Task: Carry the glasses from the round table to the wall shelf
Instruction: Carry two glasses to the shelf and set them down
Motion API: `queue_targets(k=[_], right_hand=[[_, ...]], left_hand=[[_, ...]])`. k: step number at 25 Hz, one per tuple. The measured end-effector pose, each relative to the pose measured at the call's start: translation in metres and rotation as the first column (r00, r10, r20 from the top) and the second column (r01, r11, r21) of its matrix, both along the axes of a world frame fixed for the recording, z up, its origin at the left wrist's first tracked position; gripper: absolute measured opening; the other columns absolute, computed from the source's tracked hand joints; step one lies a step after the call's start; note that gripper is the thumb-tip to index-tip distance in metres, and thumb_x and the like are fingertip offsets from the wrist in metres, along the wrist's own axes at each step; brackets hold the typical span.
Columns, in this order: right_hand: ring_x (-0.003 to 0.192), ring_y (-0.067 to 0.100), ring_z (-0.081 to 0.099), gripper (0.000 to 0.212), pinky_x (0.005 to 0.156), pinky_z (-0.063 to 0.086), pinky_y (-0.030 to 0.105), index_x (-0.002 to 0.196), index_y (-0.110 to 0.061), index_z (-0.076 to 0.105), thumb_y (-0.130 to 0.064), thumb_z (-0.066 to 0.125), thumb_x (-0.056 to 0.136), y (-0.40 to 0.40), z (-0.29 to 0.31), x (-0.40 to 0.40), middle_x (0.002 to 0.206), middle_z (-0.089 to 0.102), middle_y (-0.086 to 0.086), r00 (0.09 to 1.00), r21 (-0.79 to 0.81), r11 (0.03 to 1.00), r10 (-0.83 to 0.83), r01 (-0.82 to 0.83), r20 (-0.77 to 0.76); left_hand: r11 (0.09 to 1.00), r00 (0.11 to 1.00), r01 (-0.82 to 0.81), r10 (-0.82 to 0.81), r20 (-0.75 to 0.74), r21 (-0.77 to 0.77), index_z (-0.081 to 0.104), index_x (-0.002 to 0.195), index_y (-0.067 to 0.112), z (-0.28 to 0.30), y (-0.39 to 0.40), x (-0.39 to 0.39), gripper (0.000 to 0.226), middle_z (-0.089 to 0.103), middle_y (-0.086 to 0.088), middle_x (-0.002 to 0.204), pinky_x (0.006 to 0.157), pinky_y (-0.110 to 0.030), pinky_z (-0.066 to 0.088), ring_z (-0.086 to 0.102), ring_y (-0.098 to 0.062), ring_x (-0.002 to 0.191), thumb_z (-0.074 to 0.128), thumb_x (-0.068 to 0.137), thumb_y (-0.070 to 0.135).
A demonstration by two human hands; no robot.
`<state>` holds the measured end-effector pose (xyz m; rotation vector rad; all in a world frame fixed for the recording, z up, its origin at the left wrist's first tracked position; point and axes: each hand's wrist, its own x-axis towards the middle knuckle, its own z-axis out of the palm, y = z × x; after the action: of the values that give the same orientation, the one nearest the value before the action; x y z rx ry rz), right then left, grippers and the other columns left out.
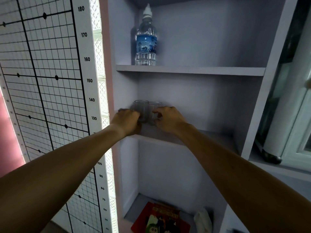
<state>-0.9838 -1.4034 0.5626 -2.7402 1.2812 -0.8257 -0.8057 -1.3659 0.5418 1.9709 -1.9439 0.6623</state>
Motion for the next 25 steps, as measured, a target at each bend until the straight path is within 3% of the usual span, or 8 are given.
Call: queue_targets(k=[5,10,14,17,20,22,25], right_hand=[[0.099,0.024,0.067,0.023,0.083,0.055,0.032,0.104,-0.020,0.074,-0.020,0.061,0.085,0.002,-0.010,0.014,0.104,0.075,0.004,0.996,-0.010,1.000,0.029,-0.028,0.083],[0.073,0.013,0.066,0.014,0.073,0.059,0.030,0.097,-0.019,0.073,-0.017,0.065,0.086,0.037,-0.023,0.069,0.087,0.075,-0.001,0.934,-0.053,0.958,0.287,-0.282,0.214],[0.062,0.002,0.058,0.015,0.061,0.045,0.016,0.103,-0.020,0.072,-0.018,0.065,0.089,0.089,-0.072,0.134,0.078,0.066,-0.008,0.846,0.058,0.854,0.499,-0.517,0.189],[0.072,0.009,0.062,0.017,0.065,0.047,0.021,0.104,-0.023,0.071,-0.027,0.065,0.089,0.130,-0.140,0.186,0.082,0.065,-0.007,0.787,0.264,0.746,0.608,-0.611,0.106],[0.082,0.010,0.064,0.015,0.073,0.047,0.024,0.101,-0.025,0.072,-0.033,0.068,0.088,0.184,-0.237,0.217,0.087,0.066,-0.008,0.700,0.517,0.611,0.714,-0.599,-0.033],[0.090,0.011,0.063,0.018,0.081,0.043,0.022,0.104,-0.022,0.074,-0.031,0.069,0.089,0.227,-0.313,0.215,0.091,0.066,-0.007,0.608,0.679,0.529,0.779,-0.508,-0.153],[0.106,0.016,0.066,0.019,0.088,0.047,0.025,0.108,-0.021,0.073,-0.029,0.065,0.093,0.285,-0.418,0.177,0.098,0.069,-0.005,0.499,0.838,0.469,0.816,-0.279,-0.291]], left_hand=[[0.999,0.988,0.033,-0.030,-0.148,0.015,0.070,0.093,0.015,0.000,0.017,0.003,0.021,0.072,-0.014,0.098,0.072,-0.031,0.048,0.067,-0.037,0.090,0.055,0.086,0.029],[0.998,0.983,-0.021,0.010,-0.183,-0.063,0.068,0.096,0.029,-0.016,0.081,0.054,0.017,0.073,0.005,0.084,0.070,-0.032,0.053,0.068,-0.022,0.076,0.056,0.088,0.037],[0.960,0.931,-0.268,0.279,-0.236,0.078,0.066,0.097,0.029,-0.072,0.168,0.127,0.017,0.072,0.007,0.086,0.069,-0.029,0.045,0.065,-0.017,0.079,0.059,0.088,0.041],[0.814,0.748,-0.443,0.567,-0.346,0.376,0.067,0.098,0.026,-0.146,0.257,0.173,0.023,0.069,0.004,0.091,0.076,-0.032,0.047,0.061,-0.019,0.085,0.063,0.085,0.046],[0.586,0.513,-0.441,0.786,-0.346,0.679,0.070,0.092,0.024,-0.248,0.372,0.195,0.035,0.070,-0.002,0.105,0.086,-0.035,0.051,0.063,-0.022,0.094,0.058,0.079,0.055],[0.405,0.341,-0.397,0.898,-0.277,0.824,0.071,0.095,0.024,-0.325,0.465,0.184,0.050,0.069,-0.004,0.114,0.092,-0.038,0.051,0.064,-0.025,0.101,0.048,0.074,0.064],[0.218,0.100,-0.234,0.975,-0.200,0.948,0.068,0.117,0.013,-0.411,0.584,0.114,0.047,0.064,-0.008,0.128,0.096,-0.032,0.048,0.061,-0.028,0.116,0.047,0.093,0.049]])
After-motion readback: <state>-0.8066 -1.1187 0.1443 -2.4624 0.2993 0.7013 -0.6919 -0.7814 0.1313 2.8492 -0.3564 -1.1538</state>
